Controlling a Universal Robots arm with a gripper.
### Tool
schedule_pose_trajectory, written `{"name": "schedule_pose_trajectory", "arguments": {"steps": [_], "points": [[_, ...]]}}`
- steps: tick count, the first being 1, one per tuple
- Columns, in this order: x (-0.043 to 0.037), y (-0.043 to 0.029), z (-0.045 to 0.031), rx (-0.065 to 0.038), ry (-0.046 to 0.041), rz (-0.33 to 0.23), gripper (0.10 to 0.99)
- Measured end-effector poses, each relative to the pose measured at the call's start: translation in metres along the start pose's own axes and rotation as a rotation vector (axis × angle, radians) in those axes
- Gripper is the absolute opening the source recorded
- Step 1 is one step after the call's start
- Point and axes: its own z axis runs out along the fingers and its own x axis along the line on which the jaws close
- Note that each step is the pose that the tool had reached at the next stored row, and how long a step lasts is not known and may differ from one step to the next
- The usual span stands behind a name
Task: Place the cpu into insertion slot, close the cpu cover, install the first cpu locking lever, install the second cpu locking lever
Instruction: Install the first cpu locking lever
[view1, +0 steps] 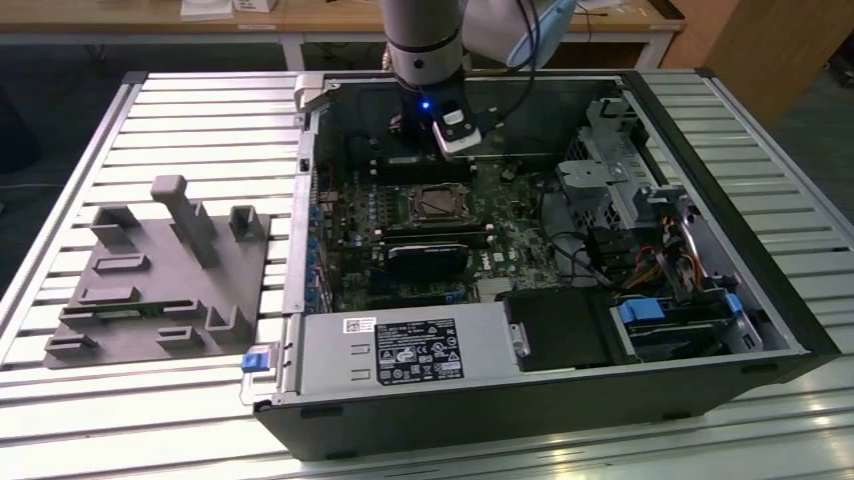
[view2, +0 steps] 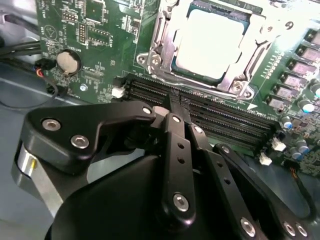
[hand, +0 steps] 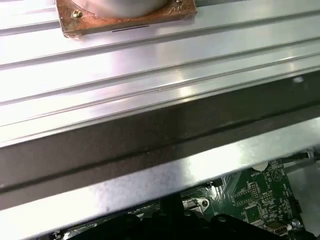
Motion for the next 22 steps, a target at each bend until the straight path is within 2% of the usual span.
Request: {"name": "schedule_pose_trajectory", "arguments": {"steps": [6, 8, 10, 12, 15, 22], "points": [[0.0, 0.0, 0.0, 0.0, -0.0002, 0.0, 0.106], [-0.0003, 0.0001, 0.0002, 0.004, 0.0009, 0.0, 0.106], [-0.0009, 0.0002, 0.0008, 0.013, 0.0061, 0.0, 0.106], [-0.0016, 0.0003, 0.0012, 0.025, 0.012, -0.001, 0.106], [-0.0028, 0.0007, 0.0016, 0.049, 0.0171, -0.002, 0.106], [-0.0046, 0.0008, 0.0019, 0.107, 0.0097, -0.007, 0.106]]}}
